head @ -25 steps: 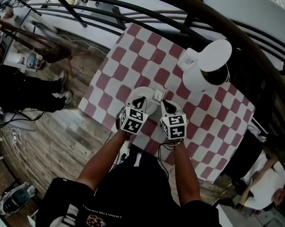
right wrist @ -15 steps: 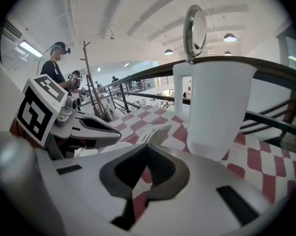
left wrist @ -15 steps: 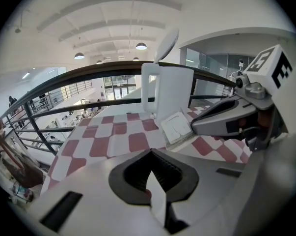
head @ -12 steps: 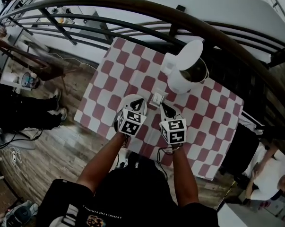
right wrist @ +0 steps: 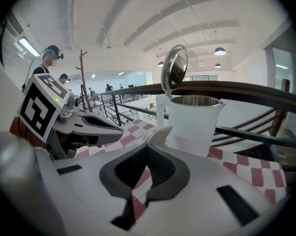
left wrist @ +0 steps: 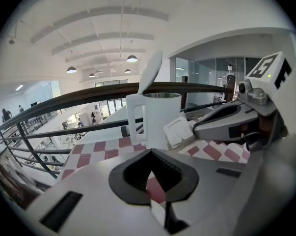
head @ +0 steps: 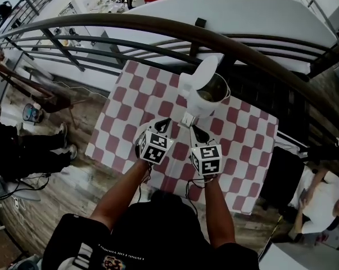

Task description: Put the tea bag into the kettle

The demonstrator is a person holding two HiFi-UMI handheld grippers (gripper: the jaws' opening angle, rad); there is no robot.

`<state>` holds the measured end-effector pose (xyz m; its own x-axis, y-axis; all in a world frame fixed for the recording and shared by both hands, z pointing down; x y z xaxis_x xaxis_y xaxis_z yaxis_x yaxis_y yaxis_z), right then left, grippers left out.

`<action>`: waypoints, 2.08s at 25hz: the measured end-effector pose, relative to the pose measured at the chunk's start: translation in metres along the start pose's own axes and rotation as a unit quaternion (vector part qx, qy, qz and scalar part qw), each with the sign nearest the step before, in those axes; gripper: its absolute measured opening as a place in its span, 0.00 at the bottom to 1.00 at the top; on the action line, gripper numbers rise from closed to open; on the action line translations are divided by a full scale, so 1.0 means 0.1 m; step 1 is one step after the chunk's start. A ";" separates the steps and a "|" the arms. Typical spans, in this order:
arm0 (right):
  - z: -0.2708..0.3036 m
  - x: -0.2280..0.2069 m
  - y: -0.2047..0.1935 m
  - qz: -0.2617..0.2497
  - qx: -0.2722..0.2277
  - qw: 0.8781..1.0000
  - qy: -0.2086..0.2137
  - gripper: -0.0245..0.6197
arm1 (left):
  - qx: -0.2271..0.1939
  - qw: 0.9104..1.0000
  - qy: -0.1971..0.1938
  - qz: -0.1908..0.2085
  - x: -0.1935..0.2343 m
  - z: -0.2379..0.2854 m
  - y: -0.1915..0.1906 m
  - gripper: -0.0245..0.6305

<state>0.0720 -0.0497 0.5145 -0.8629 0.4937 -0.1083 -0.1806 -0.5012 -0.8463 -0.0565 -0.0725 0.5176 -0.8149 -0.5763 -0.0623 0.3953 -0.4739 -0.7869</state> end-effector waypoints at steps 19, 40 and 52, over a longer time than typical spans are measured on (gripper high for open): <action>-0.45 -0.34 0.71 -0.019 -0.080 0.996 -0.039 0.06 | -0.073 0.997 0.005 0.035 -0.04 -0.13 0.88 0.04; -0.18 -0.82 1.02 -0.016 -0.090 0.994 -0.062 0.06 | -0.108 0.994 0.024 0.025 0.27 0.01 1.32 0.04; 0.01 -0.97 0.97 -0.010 -0.081 0.995 -0.053 0.06 | -0.101 0.994 0.023 0.022 0.30 0.21 1.37 0.04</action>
<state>0.1378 -0.1471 0.4432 -0.9064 0.4202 -0.0418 -0.1277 -0.3671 -0.9214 -0.0180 -0.1686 0.4202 -0.8188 -0.5604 -0.1245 0.3418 -0.3016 -0.8901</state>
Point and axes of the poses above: the fingertips, and each gripper's own axes: z forward along the fingers, x to its left, y out of its top, the point moved 5 cm from there along -z, backward along the fingers, and after that the axes turned 1 degree about z, right-handed, at the moved point
